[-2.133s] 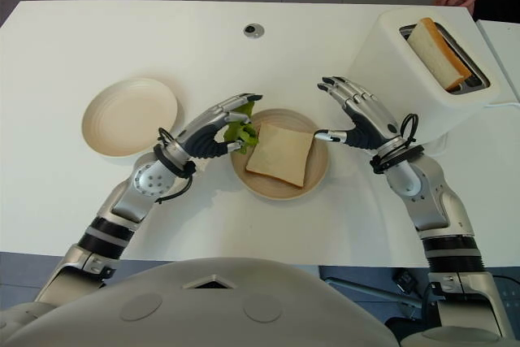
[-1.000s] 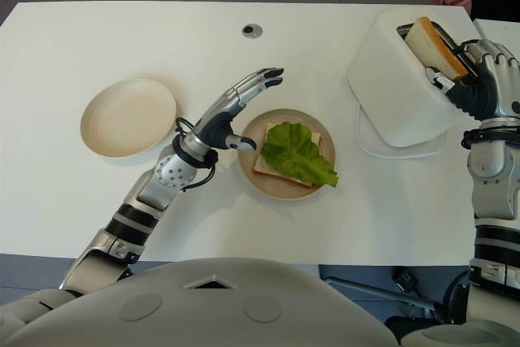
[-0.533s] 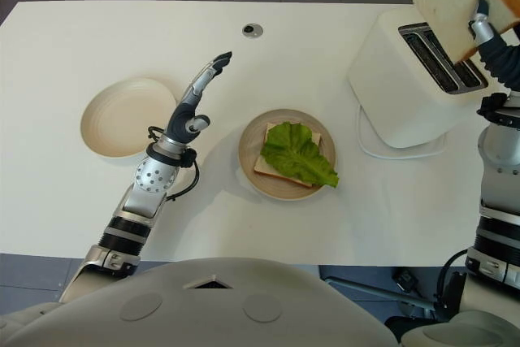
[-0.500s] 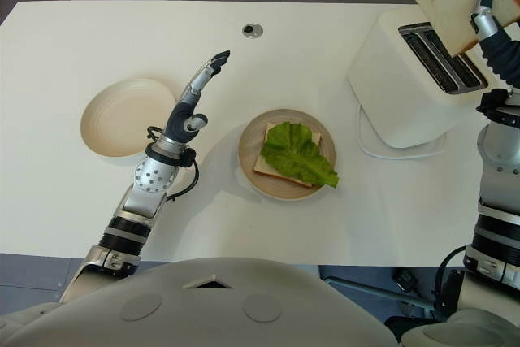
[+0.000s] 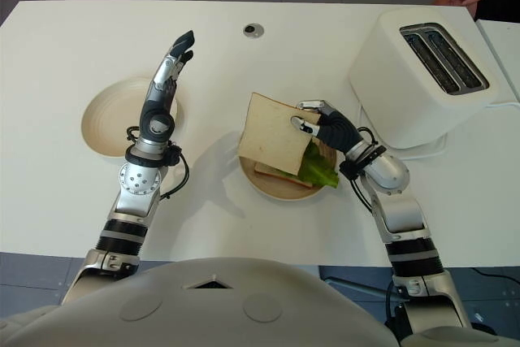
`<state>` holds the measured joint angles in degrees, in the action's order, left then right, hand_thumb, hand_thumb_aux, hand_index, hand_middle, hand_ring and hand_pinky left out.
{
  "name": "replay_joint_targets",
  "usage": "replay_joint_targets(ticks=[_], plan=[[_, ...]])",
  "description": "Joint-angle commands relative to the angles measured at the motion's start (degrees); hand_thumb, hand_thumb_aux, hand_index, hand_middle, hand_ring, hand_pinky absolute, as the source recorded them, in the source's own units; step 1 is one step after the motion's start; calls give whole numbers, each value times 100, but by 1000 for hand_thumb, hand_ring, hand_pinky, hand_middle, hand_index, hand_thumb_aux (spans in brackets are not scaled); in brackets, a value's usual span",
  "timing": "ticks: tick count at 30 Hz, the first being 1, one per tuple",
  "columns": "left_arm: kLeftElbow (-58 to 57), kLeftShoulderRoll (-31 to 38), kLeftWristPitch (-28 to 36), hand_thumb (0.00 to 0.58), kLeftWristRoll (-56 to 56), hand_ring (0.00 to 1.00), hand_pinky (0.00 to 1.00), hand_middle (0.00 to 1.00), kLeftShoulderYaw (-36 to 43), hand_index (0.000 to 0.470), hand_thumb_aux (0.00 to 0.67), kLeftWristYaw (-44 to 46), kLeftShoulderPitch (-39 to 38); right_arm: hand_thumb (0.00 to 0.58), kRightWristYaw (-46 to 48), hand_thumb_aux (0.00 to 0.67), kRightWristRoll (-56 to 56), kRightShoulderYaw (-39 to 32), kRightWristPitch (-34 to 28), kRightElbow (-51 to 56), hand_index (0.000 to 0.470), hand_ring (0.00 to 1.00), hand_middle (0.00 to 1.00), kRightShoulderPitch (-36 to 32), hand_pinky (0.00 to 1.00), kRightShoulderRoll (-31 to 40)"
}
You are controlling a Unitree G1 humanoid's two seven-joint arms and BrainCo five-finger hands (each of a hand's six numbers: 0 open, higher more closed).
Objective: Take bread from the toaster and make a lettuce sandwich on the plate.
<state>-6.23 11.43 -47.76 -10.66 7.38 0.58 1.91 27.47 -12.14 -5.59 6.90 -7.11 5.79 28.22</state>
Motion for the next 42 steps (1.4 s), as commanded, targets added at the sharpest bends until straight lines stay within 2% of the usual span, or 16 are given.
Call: replay_joint_targets(ticks=[1,10,17,18,19,20,24,26,33,34,35,36,37,38,40,42], plan=[[2,407,-362,0,-823,0,0,0,150,0,0,247,-27,580,91,670,413,192,34,206,470,1000,1000,47,1000,272],[-825,689,-654,0,-2831,0,0,0,1809,0,0,916,251,580,31,670,1486,-86,493,910,470,1000,1000,-225,1000,285],[-2371,393,-280,0,-3871,0,0,0,2675,0,0,372,1157,580,-175,670,1872,-119,838,1142,470,1000,1000,-345,1000,255],[-2476,397,-273,0,-3871,0,0,0,2755,0,0,350,1205,573,-290,596,1896,-27,877,1131,418,933,933,-371,933,253],[-2560,425,-273,0,-3829,0,0,0,2830,0,0,373,1213,40,-493,24,1953,136,992,1070,17,0,0,-417,0,260],[-2623,465,-287,0,-3791,0,0,0,2893,0,0,396,1210,0,-692,0,1975,314,1104,978,0,0,0,-460,0,251],[-2712,701,-243,0,-3600,0,0,0,3025,0,0,558,1142,0,-2682,0,2729,1681,1702,430,0,0,0,-739,0,63],[-2651,817,-142,0,-3552,0,0,0,3000,0,0,548,1130,0,-3020,0,2922,1890,1892,322,0,0,0,-645,0,62],[-2039,1178,302,0,-3514,0,0,0,2748,0,0,449,1057,0,-671,0,1429,745,2844,-32,0,0,0,1140,0,887],[-1915,1260,379,0,-3516,0,0,0,2697,0,0,455,1025,0,-330,0,1148,627,2957,-142,0,184,184,1371,184,1048],[-1805,1333,447,0,-3516,0,0,0,2653,0,0,458,1000,132,-42,81,890,546,3060,-233,57,639,639,1560,639,1183],[-1693,1402,510,0,-3503,0,0,0,2599,0,0,457,974,357,231,255,615,492,3159,-322,179,894,894,1731,894,1319],[-1548,1466,550,0,-3479,0,0,0,2542,0,0,444,936,478,502,389,303,444,3239,-409,273,1000,1000,1892,1000,1448],[-1385,1502,543,0,-3427,0,0,0,2486,0,0,404,893,501,738,423,48,405,3326,-474,297,1000,1000,2024,1000,1555],[-864,1383,201,0,-2766,0,0,0,2339,0,0,270,739,580,1139,652,-276,317,3477,-566,457,1000,1000,2276,1000,1709],[-328,1195,-223,0,-1640,0,0,0,2351,0,0,283,549,580,1331,670,-303,278,3559,-481,470,1000,1000,2310,1000,1694]])
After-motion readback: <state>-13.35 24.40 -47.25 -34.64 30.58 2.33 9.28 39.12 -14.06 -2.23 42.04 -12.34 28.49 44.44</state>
